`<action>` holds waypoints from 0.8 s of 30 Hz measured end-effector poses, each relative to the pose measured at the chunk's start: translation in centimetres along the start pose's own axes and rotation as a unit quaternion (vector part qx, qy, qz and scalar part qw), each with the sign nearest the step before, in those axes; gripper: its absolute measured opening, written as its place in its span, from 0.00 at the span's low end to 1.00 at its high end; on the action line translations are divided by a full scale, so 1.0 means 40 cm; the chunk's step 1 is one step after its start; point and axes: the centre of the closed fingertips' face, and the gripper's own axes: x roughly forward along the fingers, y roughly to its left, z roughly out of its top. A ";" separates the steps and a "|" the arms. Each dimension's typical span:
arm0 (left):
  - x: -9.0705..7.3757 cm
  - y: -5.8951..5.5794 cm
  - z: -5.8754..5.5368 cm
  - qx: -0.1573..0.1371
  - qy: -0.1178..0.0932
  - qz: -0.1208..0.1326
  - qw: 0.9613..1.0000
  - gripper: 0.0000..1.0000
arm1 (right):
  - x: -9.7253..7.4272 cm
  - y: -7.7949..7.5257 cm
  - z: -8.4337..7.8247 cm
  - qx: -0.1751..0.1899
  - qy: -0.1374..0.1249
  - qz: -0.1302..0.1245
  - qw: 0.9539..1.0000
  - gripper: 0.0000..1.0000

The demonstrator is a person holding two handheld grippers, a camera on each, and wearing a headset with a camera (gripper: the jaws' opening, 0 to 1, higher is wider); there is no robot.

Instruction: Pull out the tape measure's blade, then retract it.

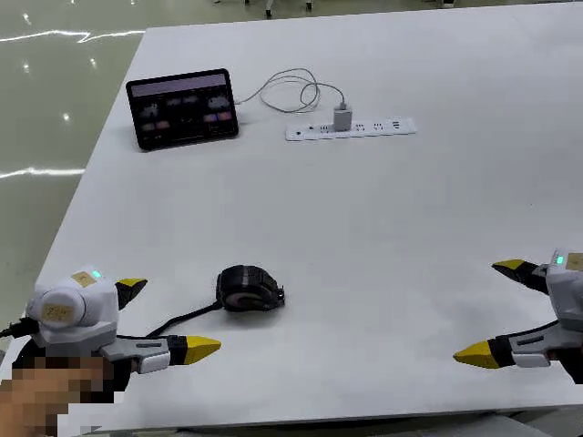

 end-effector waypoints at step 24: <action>-0.021 0.019 -0.018 -0.006 0.005 0.015 1.000 1.00 | -0.051 -0.043 -0.008 -0.015 0.006 -0.007 1.000 1.00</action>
